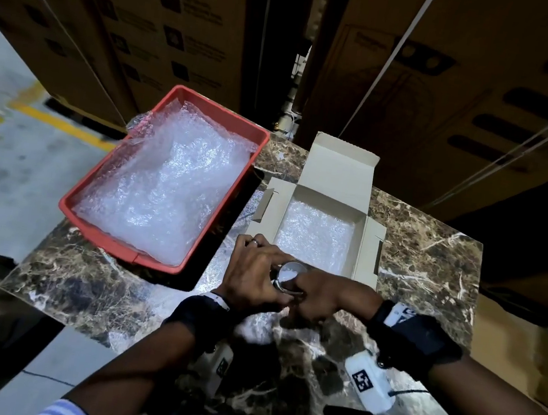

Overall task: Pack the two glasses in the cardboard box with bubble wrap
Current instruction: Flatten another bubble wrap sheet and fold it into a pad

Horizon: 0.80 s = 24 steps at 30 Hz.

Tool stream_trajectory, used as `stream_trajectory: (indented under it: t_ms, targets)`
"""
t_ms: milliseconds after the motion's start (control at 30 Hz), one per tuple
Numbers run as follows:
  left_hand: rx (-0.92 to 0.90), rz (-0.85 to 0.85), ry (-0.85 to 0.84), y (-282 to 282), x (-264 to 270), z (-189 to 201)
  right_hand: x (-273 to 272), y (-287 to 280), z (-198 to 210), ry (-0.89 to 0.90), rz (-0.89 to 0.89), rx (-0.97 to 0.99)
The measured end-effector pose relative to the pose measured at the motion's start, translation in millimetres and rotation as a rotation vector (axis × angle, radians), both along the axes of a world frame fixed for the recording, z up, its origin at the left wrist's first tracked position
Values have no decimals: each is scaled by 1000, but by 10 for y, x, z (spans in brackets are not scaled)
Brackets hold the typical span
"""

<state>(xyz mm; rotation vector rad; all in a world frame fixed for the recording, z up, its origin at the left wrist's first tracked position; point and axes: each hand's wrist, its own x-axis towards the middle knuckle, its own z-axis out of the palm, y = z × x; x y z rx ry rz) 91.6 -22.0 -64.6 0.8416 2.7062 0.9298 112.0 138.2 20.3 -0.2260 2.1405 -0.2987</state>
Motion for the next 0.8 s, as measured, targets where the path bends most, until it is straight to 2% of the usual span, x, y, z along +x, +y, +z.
stream_trajectory:
  t_ms: [33,133,200,433,600,733,800]
  targets:
    - [5,-4,-2,-1,1,-7,-12,41,38,-16,-59,-28]
    - [31,-1,-6,-2,0,-19,-28,46,104,99,-242,-34]
    - [40,9,9,7,4,-34,7,-14,56,91,-299,-27]
    - [-13,11,26,5,-7,-63,72,-133,-171,123,-274,-73]
    - [-29,-12,10,-6,-37,-62,128,-186,-185,116,-139,-97]
    - [-51,-7,18,1,-12,-14,132,-104,-106,35,-245,-97]
    - [-13,-2,16,-1,5,2,88,-17,-21,5,-231,-91]
